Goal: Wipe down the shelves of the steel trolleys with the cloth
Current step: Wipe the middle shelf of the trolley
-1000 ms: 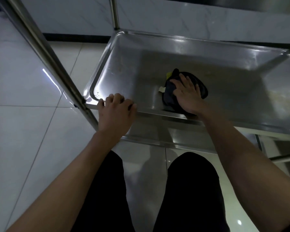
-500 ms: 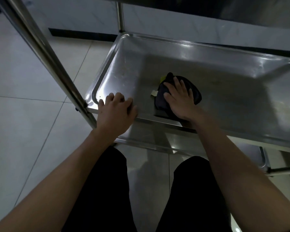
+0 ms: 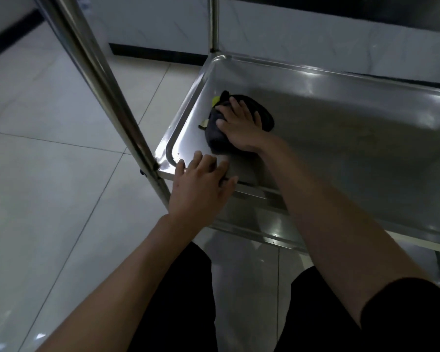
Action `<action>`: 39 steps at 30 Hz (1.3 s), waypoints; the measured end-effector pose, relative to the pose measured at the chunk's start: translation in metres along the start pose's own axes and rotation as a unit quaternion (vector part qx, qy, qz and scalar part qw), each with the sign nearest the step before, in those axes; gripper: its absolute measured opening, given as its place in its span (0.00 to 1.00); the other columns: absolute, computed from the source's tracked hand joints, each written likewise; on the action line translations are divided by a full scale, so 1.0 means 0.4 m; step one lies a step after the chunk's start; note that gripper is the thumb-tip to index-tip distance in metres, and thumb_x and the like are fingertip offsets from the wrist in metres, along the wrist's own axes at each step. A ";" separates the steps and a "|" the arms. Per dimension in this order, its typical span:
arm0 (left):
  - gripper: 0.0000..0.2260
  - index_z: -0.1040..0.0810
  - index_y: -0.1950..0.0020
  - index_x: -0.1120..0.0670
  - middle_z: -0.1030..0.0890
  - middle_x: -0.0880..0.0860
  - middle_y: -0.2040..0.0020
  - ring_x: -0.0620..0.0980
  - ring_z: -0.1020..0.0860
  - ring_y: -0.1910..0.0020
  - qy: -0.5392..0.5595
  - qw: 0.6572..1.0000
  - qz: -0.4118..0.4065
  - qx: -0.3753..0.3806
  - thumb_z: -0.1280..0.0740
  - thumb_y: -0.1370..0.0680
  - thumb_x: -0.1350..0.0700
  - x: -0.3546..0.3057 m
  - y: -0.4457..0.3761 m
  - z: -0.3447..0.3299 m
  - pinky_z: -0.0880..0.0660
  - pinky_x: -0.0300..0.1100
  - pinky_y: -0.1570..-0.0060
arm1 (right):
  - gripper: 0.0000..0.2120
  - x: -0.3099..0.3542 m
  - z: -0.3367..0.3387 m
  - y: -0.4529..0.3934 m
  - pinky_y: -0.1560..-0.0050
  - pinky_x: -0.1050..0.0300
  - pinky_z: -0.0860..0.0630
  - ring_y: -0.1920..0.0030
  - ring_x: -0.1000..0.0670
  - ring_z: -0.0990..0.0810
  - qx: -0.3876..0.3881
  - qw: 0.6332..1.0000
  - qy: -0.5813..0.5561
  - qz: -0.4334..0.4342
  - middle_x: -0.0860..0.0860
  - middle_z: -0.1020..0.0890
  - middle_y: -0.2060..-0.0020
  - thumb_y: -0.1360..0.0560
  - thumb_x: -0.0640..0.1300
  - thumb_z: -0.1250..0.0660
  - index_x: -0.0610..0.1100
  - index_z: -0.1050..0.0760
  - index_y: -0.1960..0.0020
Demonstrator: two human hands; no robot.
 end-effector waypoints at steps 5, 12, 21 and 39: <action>0.25 0.24 0.30 0.50 0.23 0.51 0.40 0.55 0.29 0.33 0.010 1.000 0.006 -0.001 0.48 0.17 0.38 0.021 0.019 0.004 0.31 0.56 0.37 | 0.22 0.103 -0.030 -0.062 0.25 0.39 0.61 0.20 0.48 0.58 -0.005 0.998 0.003 0.061 0.52 0.53 0.20 0.18 0.56 0.49 0.59 0.40 0.24; 0.25 0.23 0.32 0.50 0.23 0.52 0.41 0.55 0.26 0.36 0.007 1.000 0.012 -0.015 0.47 0.18 0.38 0.036 0.036 0.019 0.29 0.57 0.40 | 0.23 0.158 -0.038 -0.063 0.24 0.38 0.51 0.22 0.47 0.48 -0.037 0.991 0.005 0.129 0.50 0.41 0.23 0.21 0.56 0.40 0.54 0.33 0.28; 0.21 0.21 0.36 0.47 0.24 0.50 0.41 0.50 0.26 0.39 0.012 0.998 0.053 0.013 0.44 0.20 0.39 0.010 0.031 0.035 0.30 0.55 0.38 | 0.25 -0.085 0.035 0.025 0.24 0.42 0.47 0.21 0.48 0.47 -0.064 0.996 0.016 0.064 0.52 0.43 0.21 0.22 0.61 0.43 0.58 0.36 0.26; 0.12 0.16 0.52 0.50 0.18 0.50 0.51 0.55 0.20 0.52 0.064 0.996 -0.037 0.053 0.37 0.22 0.47 -0.390 -0.107 -0.018 0.27 0.50 0.50 | 0.23 -0.669 0.247 0.506 0.23 0.43 0.48 0.21 0.46 0.49 -0.136 0.977 0.017 -0.164 0.50 0.46 0.20 0.18 0.56 0.44 0.56 0.38 0.24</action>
Point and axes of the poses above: each hand's wrist, its own y-axis away from the middle knuckle, its own z-axis out of the back of the hand, x = y × z, the point moved 5 cm from there along -y, towards the middle knuckle
